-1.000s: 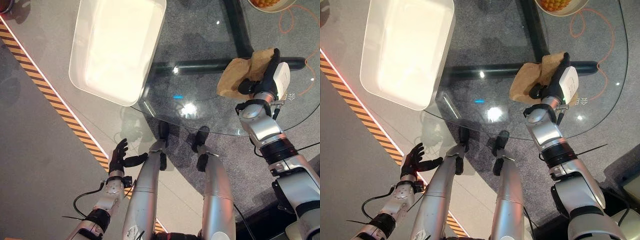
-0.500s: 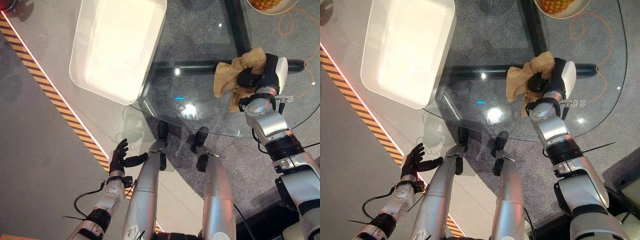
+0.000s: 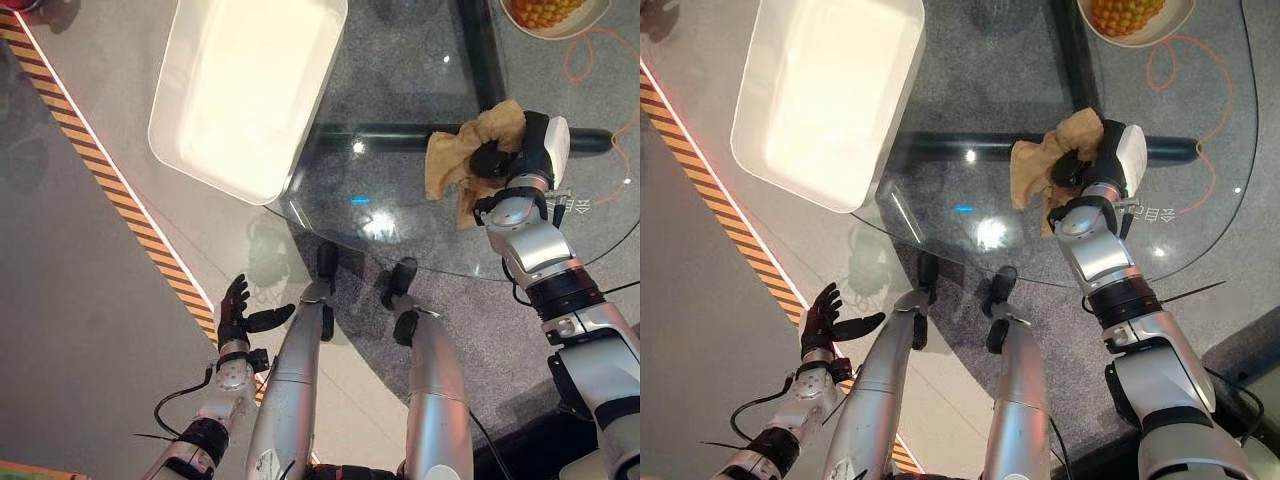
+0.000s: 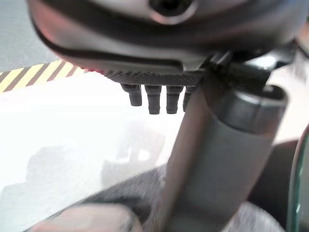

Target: Wipe the table with a cloth and put it in the basket.

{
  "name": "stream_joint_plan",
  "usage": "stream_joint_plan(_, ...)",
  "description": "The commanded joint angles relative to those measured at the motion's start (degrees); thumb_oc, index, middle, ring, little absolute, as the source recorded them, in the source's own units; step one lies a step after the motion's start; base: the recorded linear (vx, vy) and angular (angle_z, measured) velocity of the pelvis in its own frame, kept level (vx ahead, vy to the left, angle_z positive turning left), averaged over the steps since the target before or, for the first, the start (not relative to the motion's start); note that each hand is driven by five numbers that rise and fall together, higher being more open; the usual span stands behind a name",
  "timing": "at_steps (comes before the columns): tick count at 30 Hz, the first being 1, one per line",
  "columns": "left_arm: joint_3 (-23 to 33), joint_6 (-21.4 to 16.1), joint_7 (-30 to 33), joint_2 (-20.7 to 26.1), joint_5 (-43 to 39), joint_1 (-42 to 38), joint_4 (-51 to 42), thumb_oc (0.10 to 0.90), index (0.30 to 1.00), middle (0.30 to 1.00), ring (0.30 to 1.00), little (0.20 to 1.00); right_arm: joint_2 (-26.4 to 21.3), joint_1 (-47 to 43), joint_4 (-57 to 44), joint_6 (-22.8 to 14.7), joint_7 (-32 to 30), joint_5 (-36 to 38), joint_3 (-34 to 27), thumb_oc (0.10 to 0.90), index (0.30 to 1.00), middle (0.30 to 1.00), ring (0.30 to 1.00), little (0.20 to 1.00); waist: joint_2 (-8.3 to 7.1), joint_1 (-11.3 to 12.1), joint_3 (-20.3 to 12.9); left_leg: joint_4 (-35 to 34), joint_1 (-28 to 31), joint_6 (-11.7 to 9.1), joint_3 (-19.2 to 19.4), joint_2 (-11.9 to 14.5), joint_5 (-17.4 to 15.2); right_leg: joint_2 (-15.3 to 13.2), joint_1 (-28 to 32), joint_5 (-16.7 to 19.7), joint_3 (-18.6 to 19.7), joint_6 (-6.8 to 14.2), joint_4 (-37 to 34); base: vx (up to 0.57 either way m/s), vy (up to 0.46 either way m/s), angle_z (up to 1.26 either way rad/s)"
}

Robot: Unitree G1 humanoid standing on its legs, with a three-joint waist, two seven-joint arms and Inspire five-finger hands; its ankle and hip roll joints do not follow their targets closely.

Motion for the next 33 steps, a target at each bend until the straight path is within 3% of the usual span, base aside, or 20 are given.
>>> stream_joint_plan(1, 4.04, -6.77, 9.12, 0.68, 1.39, 4.56, -5.77, 0.8, 0.9, 0.9, 0.9, 0.9, 3.38, 0.64, -2.73, -1.97, 2.57, 1.59, 4.6, 0.1, 0.3, 0.3, 0.3, 0.2, 2.6, 2.86, -1.15, -0.41, 3.85, 2.35, 2.39, -2.39, -6.55, 2.09, -0.31, 1.35, 0.49, 2.25, -1.95, 0.0, 0.0, 0.0)
stream_joint_plan(10, 9.67, -9.04, 19.8, 3.75, 11.98, 3.98, -17.78, 0.8, 0.9, 0.9, 0.9, 0.9, 3.66, 3.34, -5.59, -3.06, 2.1, 1.68, 3.12, 0.1, 0.3, 0.3, 0.3, 0.2, 2.76, 3.32, -1.15, -0.1, 5.0, 2.07, 1.64, -2.52, -6.61, 2.14, 0.78, 0.36, 0.77, 1.97, -0.97, 0.0, -0.015, 0.04)
stream_joint_plan(15, 10.36, -9.09, 21.36, 5.26, 16.92, 3.82, -24.46, 0.8, 0.9, 0.9, 0.9, 0.9, 4.38, 5.3, -8.77, -6.07, 4.94, 1.81, 2.17, 0.1, 0.3, 0.3, 0.3, 0.2, 2.43, 3.46, -1.15, -0.1, 5.74, 2.15, 1.41, -2.54, -6.6, 2.17, 1.65, 0.18, 0.59, 1.87, -0.74, 0.0, -0.043, 0.03)
stream_joint_plan(16, 10.44, -9.29, 21.67, 5.72, 19.08, 3.76, -27.09, 0.8, 0.9, 0.9, 0.9, 0.9, 4.84, 6.45, -10.65, -8.52, 6.81, 2.17, 1.95, 0.1, 0.3, 0.3, 0.3, 0.2, 2.18, 3.48, -1.15, -0.13, 5.99, 2.21, 1.31, -2.52, -6.57, 2.15, 2.05, 0.13, 0.42, 1.8, -0.71, 0.0, -0.047, 0.01)
stream_joint_plan(24, 8.91, -6.96, 19.33, 7.82, 24.53, 4.36, -37.08, 0.8, 0.9, 0.9, 0.9, 0.9, 5.89, 12.67, -20.05, -14.71, 3.16, -4.96, -1.31, 0.1, 0.3, 0.3, 0.3, 0.2, 0.96, 2.56, -1.15, -0.65, 8.41, 2.57, 1.45, -2.5, -6.87, 2.58, 4.8, 0.05, 0.4, 2.09, -0.87, 0.0, -0.039, 0.01)
stream_joint_plan(28, 7.02, -5.81, 16.54, 8.88, 26.52, 4.4, -40.34, 0.8, 0.9, 0.9, 0.9, 0.9, 6.18, 15.86, -25.12, -18.17, 2.59, -4.55, -3.18, 0.1, 0.3, 0.3, 0.3, 0.2, 0.38, 1.72, -1.15, -0.79, 9.43, 2.83, 1.69, -2.5, -7.15, 2.93, 5.97, 0.19, 0.68, 2.35, -1.26, -0.02, -0.013, 0.0)
stream_joint_plan(29, 6.48, -5.17, 15.92, 9.54, 27.09, 3.18, -41.56, 0.8, 0.9, 0.9, 0.9, 0.9, 6.12, 15.89, -26.87, -19.36, 2.92, -4.83, -3.82, 0.1, 0.3, 0.3, 0.3, 0.2, 0.22, 1.27, -1.15, -1.34, 8.04, 3.15, 2.16, -2.34, -5.38, 3.04, 4.83, 1.98, 0.24, 1.82, -2.29, -0.07, -0.011, 0.0)
stream_joint_plan(31, 5.29, -4.6, 14.58, 9.91, 26.74, 3.4, -42.48, 0.8, 0.9, 0.9, 0.9, 0.9, 6.15, 17.58, -28.74, -21.18, 3.65, -4.23, -4.15, 0.1, 0.3, 0.3, 0.3, 0.2, 0.11, 0.83, -1.15, -1.14, 10.23, 2.95, 1.96, -2.48, -7.12, 3.31, 6.69, 0.47, 1.15, 2.5, -1.84, 0.0, 0.0, 0.0)
stream_joint_plan(33, 4.1, -4.07, 12.66, 10.17, 26.37, 1.96, -43.29, 0.8, 0.9, 0.9, 0.9, 0.9, 6.05, 18.08, -31.6, -23.85, 5.38, -3.47, -4.71, 0.1, 0.3, 0.3, 0.3, 0.2, -0.2, 0.17, -1.15, -1.68, 9.37, 3.31, 2.69, -2.18, -5.54, 3.46, 6.0, 2.13, 0.88, 2.02, -2.85, -0.04, -0.008, -0.02)
